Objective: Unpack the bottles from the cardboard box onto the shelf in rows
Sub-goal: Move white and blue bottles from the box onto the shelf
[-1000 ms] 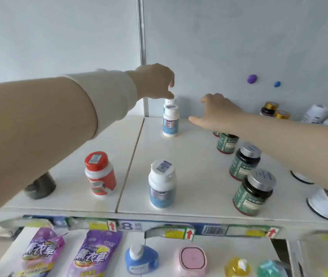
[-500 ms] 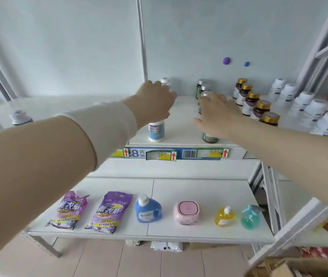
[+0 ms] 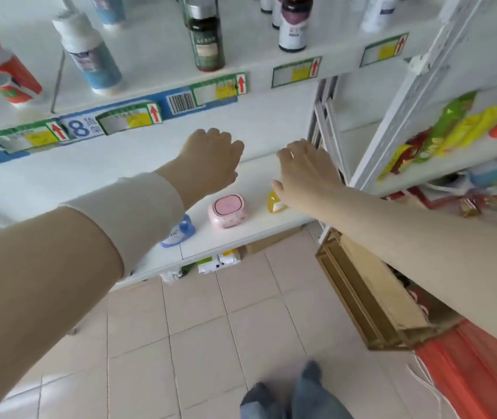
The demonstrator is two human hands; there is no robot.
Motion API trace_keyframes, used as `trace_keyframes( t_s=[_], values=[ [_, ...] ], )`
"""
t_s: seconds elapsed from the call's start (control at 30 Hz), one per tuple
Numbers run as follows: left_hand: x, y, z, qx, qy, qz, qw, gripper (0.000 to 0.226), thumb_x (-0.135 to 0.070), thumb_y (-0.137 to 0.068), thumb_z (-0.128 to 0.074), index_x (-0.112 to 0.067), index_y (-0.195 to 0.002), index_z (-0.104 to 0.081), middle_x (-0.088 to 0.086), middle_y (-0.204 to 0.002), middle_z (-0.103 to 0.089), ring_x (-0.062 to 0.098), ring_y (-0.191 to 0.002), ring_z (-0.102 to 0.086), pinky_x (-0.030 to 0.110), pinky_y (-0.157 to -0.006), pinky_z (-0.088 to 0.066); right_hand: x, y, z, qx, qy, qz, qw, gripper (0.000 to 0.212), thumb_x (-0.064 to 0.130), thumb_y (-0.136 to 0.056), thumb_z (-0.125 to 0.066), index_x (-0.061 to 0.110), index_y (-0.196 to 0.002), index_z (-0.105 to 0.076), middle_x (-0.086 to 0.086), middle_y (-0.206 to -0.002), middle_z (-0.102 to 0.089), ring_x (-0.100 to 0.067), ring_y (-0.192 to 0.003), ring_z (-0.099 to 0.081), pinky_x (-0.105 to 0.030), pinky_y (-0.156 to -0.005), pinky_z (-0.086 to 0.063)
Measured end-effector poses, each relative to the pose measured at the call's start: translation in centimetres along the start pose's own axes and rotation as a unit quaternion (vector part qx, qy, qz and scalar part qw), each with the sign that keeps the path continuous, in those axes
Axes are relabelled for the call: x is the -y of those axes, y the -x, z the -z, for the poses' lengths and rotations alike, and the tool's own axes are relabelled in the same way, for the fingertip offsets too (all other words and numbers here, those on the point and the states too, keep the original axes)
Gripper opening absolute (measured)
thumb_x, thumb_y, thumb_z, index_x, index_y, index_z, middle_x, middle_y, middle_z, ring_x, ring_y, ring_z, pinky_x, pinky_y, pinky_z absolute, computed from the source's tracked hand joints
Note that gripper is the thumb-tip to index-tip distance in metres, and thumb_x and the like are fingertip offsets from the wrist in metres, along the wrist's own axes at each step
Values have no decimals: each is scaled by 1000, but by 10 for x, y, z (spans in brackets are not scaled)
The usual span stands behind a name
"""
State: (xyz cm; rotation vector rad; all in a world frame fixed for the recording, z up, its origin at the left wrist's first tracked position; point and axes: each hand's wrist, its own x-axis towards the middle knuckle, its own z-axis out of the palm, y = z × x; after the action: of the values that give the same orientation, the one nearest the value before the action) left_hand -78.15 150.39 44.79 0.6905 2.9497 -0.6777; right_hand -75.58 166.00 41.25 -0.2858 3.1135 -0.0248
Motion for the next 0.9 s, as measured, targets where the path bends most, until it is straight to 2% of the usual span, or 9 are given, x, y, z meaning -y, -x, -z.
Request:
trace_keyframes(
  t_s=[0.13, 0.3, 0.4, 0.53, 0.63, 0.73, 0.9],
  values=[
    [-74, -31, -27, 15, -5, -62, 998, 40, -29, -95, -45, -11, -131, -44, 10, -126, -52, 29, -116, -49, 34, -90, -39, -55, 37, -56, 41, 6, -45, 998, 45, 25, -93, -45, 3, -132, -38, -19, -140, -37, -35, -135, -27, -47, -108, -25],
    [-185, -68, -62, 75, 21, -109, 991, 41, -25, -95, -44, -11, -134, -42, 14, -133, -47, 29, -122, -45, 36, -94, -37, -130, 92, -131, 102, 20, -66, 992, 51, 29, -94, -45, 2, -135, -35, -22, -143, -36, -37, -137, -27, -49, -109, -26],
    [-251, -83, -79, 116, 26, -154, 981, 44, -30, -95, -45, -12, -135, -38, 11, -130, -48, 30, -120, -45, 36, -92, -37, -170, 126, -171, 158, -3, -95, 983, 52, 33, -95, -42, 5, -139, -31, -19, -148, -31, -35, -140, -24, -49, -111, -24],
    [-323, -105, -94, 152, 30, -221, 963, 46, -38, -97, -41, -15, -137, -38, 8, -135, -46, 28, -125, -43, 37, -100, -36, -214, 157, -216, 206, -18, -125, 970, 49, 31, -93, -47, 7, -135, -39, -18, -145, -38, -35, -137, -31, -51, -110, -28],
    [-368, -123, -97, 155, 25, -275, 949, 45, -34, -98, -40, -14, -138, -35, 9, -136, -45, 27, -125, -42, 36, -103, -33, -241, 167, -240, 239, -33, -174, 955, 50, 29, -88, -58, 3, -129, -49, -21, -135, -50, -38, -128, -43, -53, -104, -37],
    [-398, -151, -98, 147, 22, -316, 937, 41, -29, -99, -40, -12, -137, -38, 9, -136, -46, 27, -125, -42, 33, -104, -33, -267, 170, -258, 240, -62, -234, 940, 43, 20, -68, -78, 0, -103, -64, -24, -107, -66, -42, -104, -61, -52, -85, -51],
    [-444, -221, -113, 137, -7, -414, 900, 28, -24, -98, -40, -12, -122, -50, 9, -125, -55, 28, -115, -51, 35, -95, -40, -311, 162, -276, 239, -106, -333, 906, 38, 16, -70, -77, -1, -101, -66, -24, -106, -67, -43, -103, -63, -55, -82, -51]
  ],
)
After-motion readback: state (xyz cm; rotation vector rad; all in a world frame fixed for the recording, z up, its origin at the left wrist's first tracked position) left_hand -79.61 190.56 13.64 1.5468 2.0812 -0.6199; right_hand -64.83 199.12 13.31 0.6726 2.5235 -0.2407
